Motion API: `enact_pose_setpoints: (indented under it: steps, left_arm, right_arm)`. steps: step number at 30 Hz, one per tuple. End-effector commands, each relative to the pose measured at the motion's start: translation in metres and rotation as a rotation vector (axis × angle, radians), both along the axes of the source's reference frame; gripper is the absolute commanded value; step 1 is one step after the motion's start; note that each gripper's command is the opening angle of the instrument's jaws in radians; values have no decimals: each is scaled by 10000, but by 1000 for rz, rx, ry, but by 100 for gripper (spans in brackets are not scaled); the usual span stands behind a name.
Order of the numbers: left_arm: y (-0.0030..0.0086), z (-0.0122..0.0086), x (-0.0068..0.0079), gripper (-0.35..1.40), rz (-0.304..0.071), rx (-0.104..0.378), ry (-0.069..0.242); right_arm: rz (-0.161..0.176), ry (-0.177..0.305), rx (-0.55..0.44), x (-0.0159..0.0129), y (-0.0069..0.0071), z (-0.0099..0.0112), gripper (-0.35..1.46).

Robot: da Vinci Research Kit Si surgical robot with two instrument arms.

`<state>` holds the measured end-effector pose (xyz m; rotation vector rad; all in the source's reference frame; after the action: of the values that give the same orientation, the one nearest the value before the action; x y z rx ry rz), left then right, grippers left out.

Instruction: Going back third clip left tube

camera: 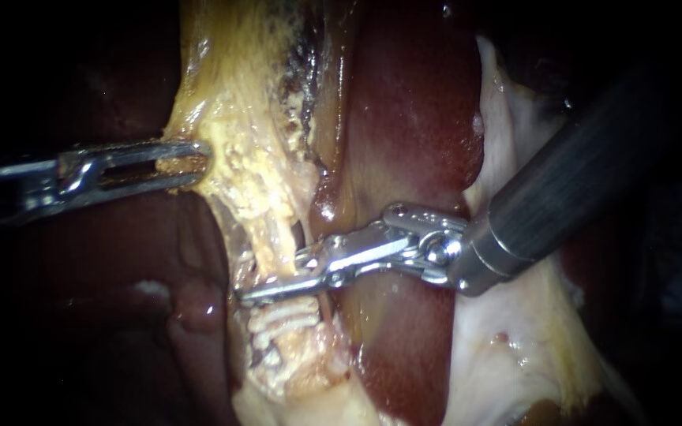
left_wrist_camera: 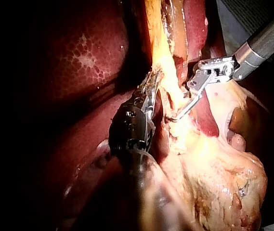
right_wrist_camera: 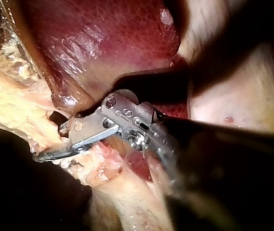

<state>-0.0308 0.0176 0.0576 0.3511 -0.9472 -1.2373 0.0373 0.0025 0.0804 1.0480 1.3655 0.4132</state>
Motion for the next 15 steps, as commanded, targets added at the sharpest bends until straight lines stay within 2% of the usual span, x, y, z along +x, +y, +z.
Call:
enact_pose_setpoints:
  steps: [1, 7, 9, 10, 11, 13, 14, 15]
  left_arm:
    - [0, -1, 0, -35, -1, 0, 1]
    - [-1, -3, 0, -35, -2, 0, 2]
    - [-1, -3, 0, -35, -2, 0, 2]
    - [-1, -3, 0, -35, -1, 0, 2]
    - [-1, -3, 0, -35, -1, 0, 2]
    - [-1, -3, 0, -35, -1, 0, 2]
    - [-1, -3, 0, -35, -1, 0, 2]
    - [-1, -3, 0, -35, -2, 0, 2]
  right_arm:
    - [0, 0, 0, 0, 0, 0, -35]
    - [0, 1, 0, 0, 0, -2, -35]
    - [-3, 3, 0, 0, -2, -4, 10]
    - [6, -3, -1, 0, -2, -5, 30]
    - [33, -16, -15, 1, -4, -7, 46]
    - [93, -41, -62, 2, -6, -11, 58]
    - [115, -42, -103, 2, -7, -13, 60]
    - [119, -37, -124, 1, -7, -14, 60]
